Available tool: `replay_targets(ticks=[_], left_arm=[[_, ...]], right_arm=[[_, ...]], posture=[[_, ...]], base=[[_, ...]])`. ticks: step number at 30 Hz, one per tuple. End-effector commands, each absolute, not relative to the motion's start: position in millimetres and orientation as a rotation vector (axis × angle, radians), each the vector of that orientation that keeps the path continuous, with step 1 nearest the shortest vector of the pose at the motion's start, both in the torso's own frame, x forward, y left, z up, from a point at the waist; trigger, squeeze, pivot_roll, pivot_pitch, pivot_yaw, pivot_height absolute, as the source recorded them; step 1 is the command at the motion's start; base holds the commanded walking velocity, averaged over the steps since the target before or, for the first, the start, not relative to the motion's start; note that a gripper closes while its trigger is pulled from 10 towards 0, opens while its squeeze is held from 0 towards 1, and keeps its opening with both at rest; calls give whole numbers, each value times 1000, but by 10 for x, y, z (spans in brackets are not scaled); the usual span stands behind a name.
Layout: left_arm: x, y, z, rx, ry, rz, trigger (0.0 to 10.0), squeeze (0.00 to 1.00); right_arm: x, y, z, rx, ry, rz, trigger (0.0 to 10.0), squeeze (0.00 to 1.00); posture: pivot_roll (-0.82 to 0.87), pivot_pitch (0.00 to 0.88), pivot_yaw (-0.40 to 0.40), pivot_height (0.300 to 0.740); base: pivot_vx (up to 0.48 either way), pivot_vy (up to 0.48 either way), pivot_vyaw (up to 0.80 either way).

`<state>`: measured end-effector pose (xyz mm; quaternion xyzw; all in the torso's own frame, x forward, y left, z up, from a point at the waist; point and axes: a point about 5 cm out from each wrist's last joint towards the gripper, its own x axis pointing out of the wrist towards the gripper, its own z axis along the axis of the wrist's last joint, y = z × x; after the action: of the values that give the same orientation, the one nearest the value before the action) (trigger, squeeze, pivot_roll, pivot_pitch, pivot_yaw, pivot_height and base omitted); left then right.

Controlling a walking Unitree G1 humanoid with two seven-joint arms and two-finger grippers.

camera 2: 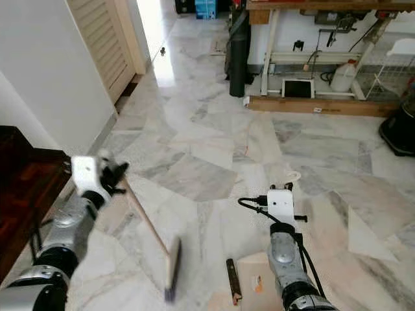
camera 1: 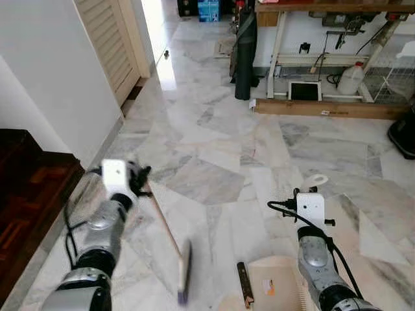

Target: Sweep floor

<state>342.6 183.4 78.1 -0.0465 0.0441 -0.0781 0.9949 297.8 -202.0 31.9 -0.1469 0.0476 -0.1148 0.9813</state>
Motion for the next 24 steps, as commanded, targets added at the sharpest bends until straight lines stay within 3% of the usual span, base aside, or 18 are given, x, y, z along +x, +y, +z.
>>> replay_targets(ticks=[1, 20, 24], left_arm=[[3449, 1855, 797, -44, 85, -129, 10000, 0], [3505, 1517, 715, -284, 197, -270, 10000, 0], [3466, 1488, 627, -268, 258, -284, 10000, 0]], right_arm=[[2928, -2027, 251, -300, 131, -220, 10000, 0], [2861, -2060, 219, -301, 123, -230, 10000, 0], [2844, -2042, 201, -301, 127, -225, 10000, 0]], posture=[[37, 72, 88, 740], [8, 89, 98, 740], [14, 97, 99, 740]], base=[[0, 0, 0], [0, 0, 0], [0, 0, 0]])
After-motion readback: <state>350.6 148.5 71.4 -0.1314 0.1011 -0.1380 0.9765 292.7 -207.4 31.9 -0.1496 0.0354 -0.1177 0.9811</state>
